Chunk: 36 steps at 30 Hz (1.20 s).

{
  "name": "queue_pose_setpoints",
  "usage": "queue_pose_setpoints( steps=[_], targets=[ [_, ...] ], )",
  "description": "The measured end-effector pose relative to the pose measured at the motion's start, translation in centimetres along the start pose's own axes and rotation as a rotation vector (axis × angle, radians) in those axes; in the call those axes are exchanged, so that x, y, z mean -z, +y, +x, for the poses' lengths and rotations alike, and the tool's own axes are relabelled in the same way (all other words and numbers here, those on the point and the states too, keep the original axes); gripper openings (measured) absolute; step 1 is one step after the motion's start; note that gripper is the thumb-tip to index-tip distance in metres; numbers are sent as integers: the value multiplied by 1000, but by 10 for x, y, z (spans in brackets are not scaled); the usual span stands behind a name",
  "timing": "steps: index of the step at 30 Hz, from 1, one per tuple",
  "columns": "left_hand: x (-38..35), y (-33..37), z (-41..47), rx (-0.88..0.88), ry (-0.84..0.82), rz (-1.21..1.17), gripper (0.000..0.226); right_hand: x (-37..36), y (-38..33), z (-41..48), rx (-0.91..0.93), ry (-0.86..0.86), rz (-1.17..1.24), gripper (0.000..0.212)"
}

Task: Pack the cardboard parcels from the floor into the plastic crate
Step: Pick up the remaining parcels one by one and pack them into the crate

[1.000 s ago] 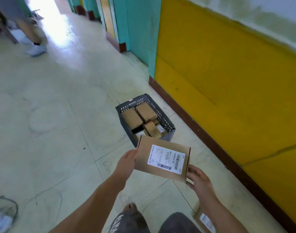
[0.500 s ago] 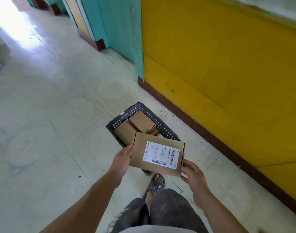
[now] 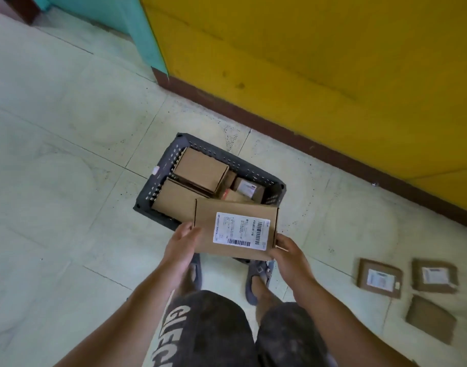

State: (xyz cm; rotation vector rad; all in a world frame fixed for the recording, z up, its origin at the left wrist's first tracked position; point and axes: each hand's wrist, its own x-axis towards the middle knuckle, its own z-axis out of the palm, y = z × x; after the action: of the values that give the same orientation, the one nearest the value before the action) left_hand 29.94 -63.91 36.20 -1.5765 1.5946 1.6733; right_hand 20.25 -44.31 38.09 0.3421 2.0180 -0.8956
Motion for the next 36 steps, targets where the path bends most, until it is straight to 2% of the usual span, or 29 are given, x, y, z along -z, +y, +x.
queue_pose_setpoints(
  steps=[6, 11, 13, 17, 20, 23, 27, 30, 33, 36],
  targets=[
    [7, -26, 101, 57, -132, 88, 30, -69, 32, 62, -178, 77, 127, 21],
    [-10, -55, 185, 65, -204, 232, 61, -107, 66, 124, -229, 70, 112, 27],
    [-19, -64, 209, 61, -215, 317, 66, -119, 78, 145, -255, 60, 73, 33],
    [-30, -77, 242, 71, -211, 439, 61, -135, 91, 179, -291, 59, -28, 42],
    [-33, -86, 252, 42, -230, 523, 38, -141, 95, 192, -309, 2, -153, 44],
    [-40, -89, 263, 37, -228, 581, 29, -141, 101, 202, -342, -41, -230, 42],
    [-53, -87, 268, 48, -262, 625, 31, -141, 104, 215, -366, -121, -231, 23],
    [-61, -91, 271, 67, -259, 647, 39, -145, 105, 219, -411, -100, -181, 11],
    [-65, -95, 275, 82, -282, 684, 41, -151, 107, 220, -416, -94, -124, 27],
    [-65, -97, 276, 66, -248, 681, 39, -158, 109, 213, -339, -53, -166, 42]
  ],
)
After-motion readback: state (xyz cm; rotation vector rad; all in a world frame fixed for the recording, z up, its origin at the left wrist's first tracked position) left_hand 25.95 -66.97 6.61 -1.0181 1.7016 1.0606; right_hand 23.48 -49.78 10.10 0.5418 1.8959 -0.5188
